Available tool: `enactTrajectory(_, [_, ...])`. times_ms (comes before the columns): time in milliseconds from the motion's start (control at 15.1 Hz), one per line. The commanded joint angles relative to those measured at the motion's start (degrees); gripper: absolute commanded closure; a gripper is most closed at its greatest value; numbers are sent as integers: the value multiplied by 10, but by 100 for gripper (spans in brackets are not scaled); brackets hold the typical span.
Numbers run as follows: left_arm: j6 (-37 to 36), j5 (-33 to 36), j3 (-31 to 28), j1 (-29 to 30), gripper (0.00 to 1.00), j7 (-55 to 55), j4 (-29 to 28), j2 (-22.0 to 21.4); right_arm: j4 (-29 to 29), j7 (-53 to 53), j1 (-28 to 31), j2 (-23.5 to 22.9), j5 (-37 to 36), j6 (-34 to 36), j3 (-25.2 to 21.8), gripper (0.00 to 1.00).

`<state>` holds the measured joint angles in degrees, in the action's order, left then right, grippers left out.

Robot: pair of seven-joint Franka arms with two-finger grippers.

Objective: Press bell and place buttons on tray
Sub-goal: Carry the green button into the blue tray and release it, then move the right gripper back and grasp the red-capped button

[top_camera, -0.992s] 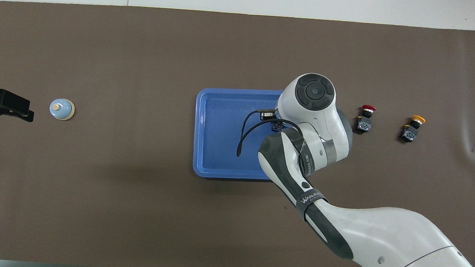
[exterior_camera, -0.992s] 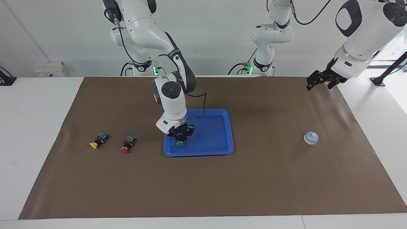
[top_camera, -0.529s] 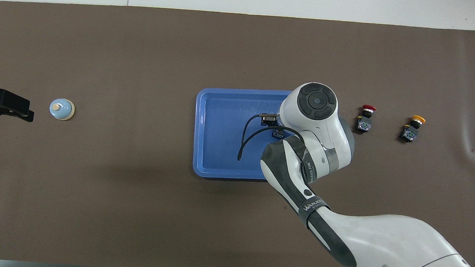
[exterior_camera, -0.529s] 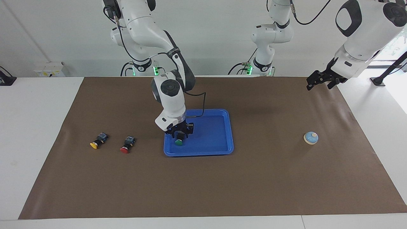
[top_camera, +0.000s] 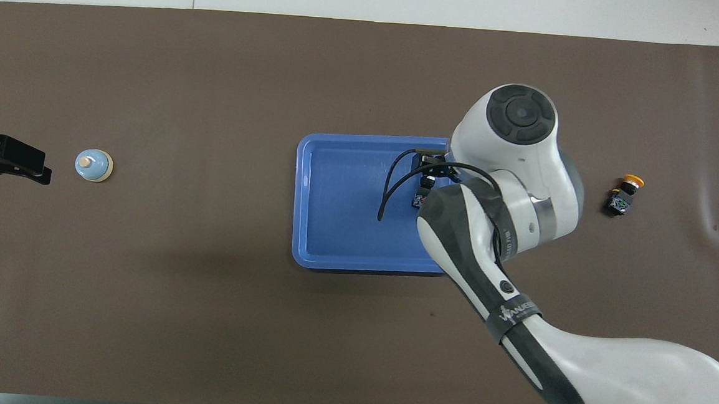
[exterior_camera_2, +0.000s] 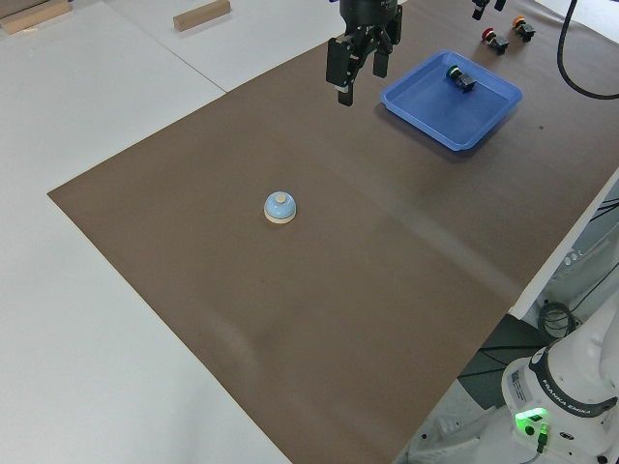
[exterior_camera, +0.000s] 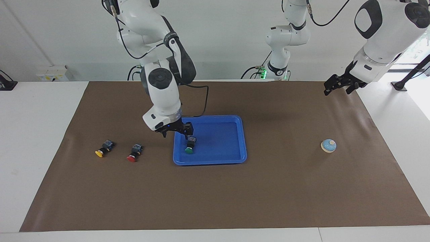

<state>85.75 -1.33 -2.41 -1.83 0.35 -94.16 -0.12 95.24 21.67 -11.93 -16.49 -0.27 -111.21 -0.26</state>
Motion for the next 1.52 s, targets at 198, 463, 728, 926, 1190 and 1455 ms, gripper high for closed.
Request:
enactTrajectory(198, [-10,0,4,7,0,-3,6,1,135,-56,87,33,-6,-118,6,0])
enactTrajectory(463, [-10,0,4,7,0,-3,6,1,233,-56,108,40,-5,-239,6,0])
enactTrajectory(728, [-10,0,4,7,0,-3,6,1,262,-57,117,33,-6,-283,7,0])
enactTrajectory(926, [-10,0,4,7,0,-3,6,1,275,-59,117,21,-6,-323,7,1])
enactTrajectory(1190, [-10,0,4,7,0,-3,6,1,274,-59,111,16,-5,-324,8,82])
enactTrajectory(1455, [-10,0,4,7,0,-3,6,1,261,-59,106,15,-3,-316,13,100])
